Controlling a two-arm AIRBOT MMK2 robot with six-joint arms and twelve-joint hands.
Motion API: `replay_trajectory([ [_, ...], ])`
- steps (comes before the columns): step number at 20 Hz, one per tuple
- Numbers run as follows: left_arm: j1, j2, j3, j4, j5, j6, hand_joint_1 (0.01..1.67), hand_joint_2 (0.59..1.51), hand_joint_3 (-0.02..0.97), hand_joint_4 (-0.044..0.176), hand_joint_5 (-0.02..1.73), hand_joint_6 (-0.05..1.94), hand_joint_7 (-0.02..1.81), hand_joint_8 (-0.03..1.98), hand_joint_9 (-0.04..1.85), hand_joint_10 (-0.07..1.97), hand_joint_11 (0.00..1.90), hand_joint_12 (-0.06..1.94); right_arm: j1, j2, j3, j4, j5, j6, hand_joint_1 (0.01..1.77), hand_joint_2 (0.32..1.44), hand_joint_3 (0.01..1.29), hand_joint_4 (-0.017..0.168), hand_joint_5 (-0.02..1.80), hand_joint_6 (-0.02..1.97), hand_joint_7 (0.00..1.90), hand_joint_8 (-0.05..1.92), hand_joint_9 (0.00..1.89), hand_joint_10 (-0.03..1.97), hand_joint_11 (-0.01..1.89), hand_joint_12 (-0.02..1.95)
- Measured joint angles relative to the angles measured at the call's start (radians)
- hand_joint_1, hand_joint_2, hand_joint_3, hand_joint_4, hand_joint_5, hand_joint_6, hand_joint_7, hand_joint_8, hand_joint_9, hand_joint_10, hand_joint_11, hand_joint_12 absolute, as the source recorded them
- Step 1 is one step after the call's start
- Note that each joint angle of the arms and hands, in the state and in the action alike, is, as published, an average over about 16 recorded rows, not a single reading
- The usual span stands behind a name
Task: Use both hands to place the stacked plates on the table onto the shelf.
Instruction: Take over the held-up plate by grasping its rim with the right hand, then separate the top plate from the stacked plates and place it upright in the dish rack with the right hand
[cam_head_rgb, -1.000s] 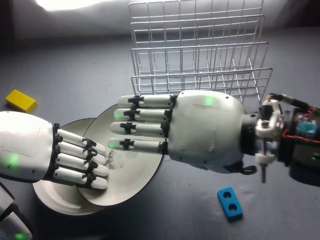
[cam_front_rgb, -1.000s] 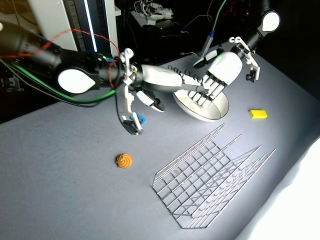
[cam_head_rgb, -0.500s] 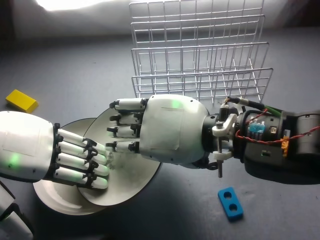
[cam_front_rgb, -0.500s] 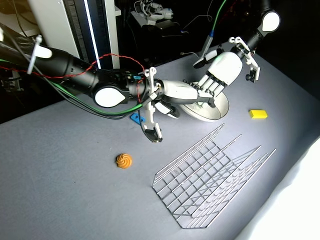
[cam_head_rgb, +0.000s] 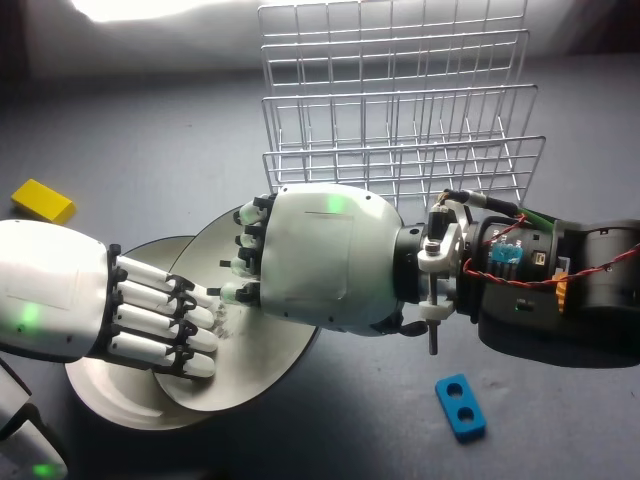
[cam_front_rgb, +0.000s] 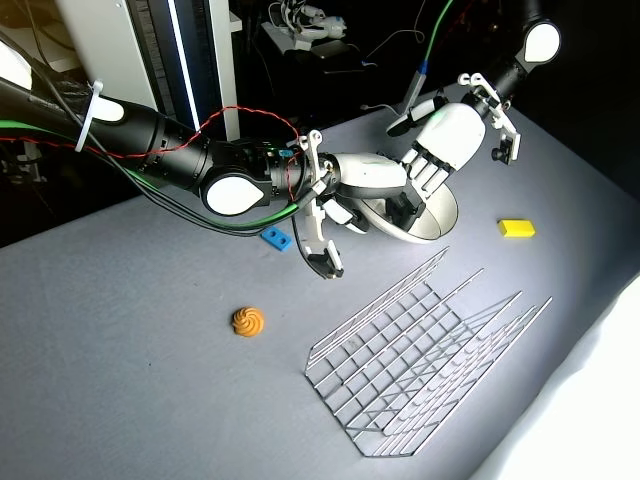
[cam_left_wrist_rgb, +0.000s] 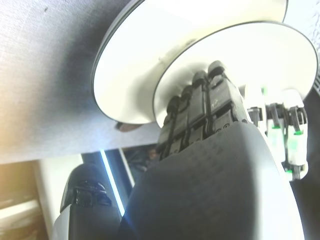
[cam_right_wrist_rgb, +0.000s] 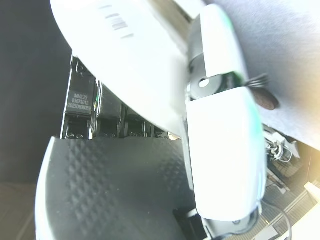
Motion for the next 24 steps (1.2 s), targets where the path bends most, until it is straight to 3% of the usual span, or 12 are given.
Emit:
replay_trajectory([
  [7, -0.026, 0.022, 0.016, -0.017, -0.035, -0.013, 0.02, 1.094, 0.017, 0.001, 0.02, 0.01, 0.02, 0.01, 0.02, 0.01, 0.01, 0.01, 0.001, -0.003, -0.001, -0.001, 0.020, -0.001, 1.21, 0.98, 0.01, -0.010, 0.76, 0.76, 0.92, 0.57, 0.97, 1.14, 0.81, 1.24],
  [15, -0.049, 0.060, 0.076, -0.046, -0.094, -0.024, 0.02, 1.100, 0.016, 0.003, 0.02, 0.02, 0.02, 0.01, 0.02, 0.01, 0.01, 0.01, 0.023, 0.020, -0.036, 0.011, 0.012, 0.001, 1.23, 0.98, 0.01, -0.007, 0.80, 0.79, 0.96, 0.66, 0.94, 1.20, 0.78, 1.29],
  [24, -0.058, 0.080, 0.189, -0.067, -0.143, -0.040, 0.02, 1.101, 0.016, 0.004, 0.03, 0.02, 0.02, 0.01, 0.02, 0.01, 0.01, 0.01, 0.092, 0.124, -0.159, 0.045, -0.019, 0.007, 1.29, 0.99, 0.01, 0.002, 0.87, 0.92, 1.00, 0.84, 0.89, 1.28, 0.70, 1.36],
])
